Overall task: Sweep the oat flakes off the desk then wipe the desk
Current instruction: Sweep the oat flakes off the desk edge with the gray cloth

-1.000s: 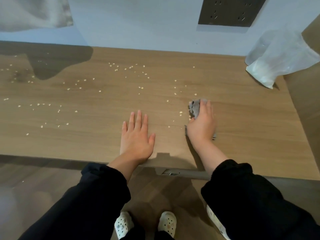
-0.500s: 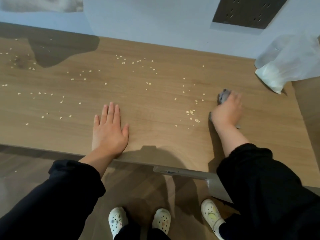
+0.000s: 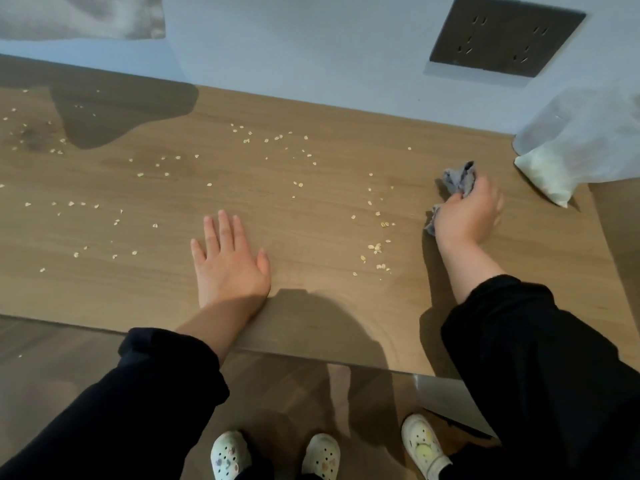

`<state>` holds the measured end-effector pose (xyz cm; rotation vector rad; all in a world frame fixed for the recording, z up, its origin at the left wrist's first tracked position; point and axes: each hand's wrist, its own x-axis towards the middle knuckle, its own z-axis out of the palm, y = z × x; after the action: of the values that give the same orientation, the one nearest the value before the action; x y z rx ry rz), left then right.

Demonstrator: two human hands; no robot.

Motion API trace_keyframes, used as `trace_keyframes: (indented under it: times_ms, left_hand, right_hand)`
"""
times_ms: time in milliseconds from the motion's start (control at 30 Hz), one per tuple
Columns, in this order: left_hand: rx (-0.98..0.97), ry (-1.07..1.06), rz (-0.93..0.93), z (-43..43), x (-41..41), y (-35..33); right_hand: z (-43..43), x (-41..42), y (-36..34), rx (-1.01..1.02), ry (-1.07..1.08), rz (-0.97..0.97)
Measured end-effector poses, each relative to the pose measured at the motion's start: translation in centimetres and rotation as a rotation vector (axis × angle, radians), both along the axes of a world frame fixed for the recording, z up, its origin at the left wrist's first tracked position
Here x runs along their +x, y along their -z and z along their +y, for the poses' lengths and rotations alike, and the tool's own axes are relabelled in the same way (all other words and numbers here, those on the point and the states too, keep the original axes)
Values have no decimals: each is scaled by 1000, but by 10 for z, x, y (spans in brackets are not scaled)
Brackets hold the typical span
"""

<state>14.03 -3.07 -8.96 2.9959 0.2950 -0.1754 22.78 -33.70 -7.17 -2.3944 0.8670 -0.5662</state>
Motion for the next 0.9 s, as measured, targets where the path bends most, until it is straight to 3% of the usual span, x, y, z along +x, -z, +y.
trace_keyframes:
  times_ms: [200, 433, 600, 767, 900]
  left_hand:
    - [16, 53, 50, 1, 9, -1]
    - [4, 130, 12, 4, 12, -1]
    - [23, 147, 21, 5, 17, 0]
    - [23, 159, 23, 5, 18, 1]
    - [25, 159, 21, 5, 19, 1]
  right_hand:
    - [-3, 43, 16, -73, -33, 66]
    - [-9, 113, 15, 22, -81, 187]
    - [25, 120, 7, 10, -458, 230]
    - [44, 64, 2, 156, -826, 159]
    - [19, 69, -9, 215, -512, -56]
